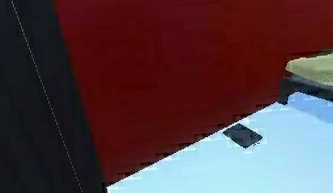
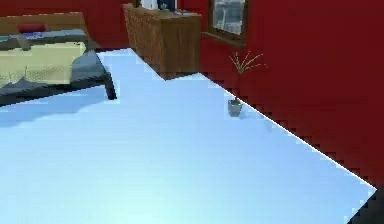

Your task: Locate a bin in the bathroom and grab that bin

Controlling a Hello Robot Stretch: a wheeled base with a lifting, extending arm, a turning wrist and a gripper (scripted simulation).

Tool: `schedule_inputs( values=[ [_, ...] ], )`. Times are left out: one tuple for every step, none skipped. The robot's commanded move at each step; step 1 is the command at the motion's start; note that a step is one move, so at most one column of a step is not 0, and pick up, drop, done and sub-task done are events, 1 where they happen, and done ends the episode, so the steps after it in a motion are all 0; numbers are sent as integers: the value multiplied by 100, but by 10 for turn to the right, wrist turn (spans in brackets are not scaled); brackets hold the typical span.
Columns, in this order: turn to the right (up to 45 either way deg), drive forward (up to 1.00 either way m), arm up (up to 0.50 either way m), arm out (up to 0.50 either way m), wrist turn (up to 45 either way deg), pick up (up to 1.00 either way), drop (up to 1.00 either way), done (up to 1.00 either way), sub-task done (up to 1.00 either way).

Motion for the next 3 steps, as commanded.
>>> schedule_inputs(
  values=[
    [-450, 0, 0, 0, 0, 0, 0, 0, 0],
    [-450, 0, 0, 0, 0, 0, 0, 0, 0],
    [-210, 0, 0, 0, 0, 0, 0, 0, 0]
  ],
)
